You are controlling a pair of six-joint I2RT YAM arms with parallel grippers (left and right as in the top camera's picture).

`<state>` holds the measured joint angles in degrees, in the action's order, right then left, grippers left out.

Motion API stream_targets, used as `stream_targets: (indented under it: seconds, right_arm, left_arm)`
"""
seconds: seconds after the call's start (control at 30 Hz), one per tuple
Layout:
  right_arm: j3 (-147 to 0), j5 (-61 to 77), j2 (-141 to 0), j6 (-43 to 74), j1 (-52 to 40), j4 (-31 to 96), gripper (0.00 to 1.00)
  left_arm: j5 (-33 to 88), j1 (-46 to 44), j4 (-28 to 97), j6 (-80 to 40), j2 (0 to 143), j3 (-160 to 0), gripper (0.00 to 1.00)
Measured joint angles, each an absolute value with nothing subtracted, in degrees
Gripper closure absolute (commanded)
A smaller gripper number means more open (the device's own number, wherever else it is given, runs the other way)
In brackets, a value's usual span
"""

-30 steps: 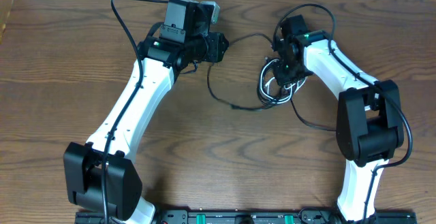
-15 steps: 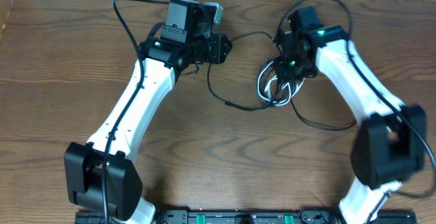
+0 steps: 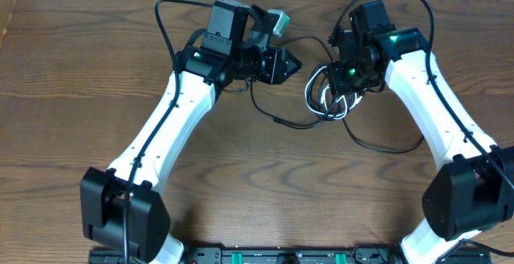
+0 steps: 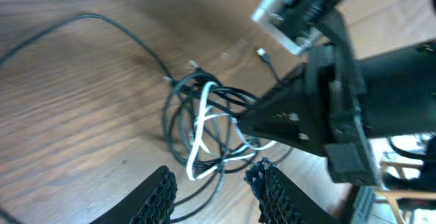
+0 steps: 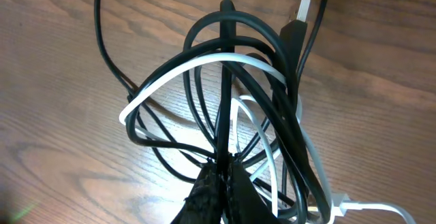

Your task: Untangle cables

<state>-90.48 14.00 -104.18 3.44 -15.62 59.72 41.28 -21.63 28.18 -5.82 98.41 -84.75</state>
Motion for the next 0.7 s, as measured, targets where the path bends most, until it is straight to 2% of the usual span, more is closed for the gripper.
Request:
stream_targets:
  seconds: [0.43,0.7]
  right_arm:
    - [-90.48,19.64,-104.18,3.88,-14.37,59.77,0.99]
    - [-90.48,24.43,-104.18,3.62,-12.84,60.51,0.99]
  left_arm:
    - [43.62,-26.7,28.53,-5.72,103.2,-84.75,0.58]
    - [43.55,-26.65,25.47,-5.74,107.59,-84.73,0.58]
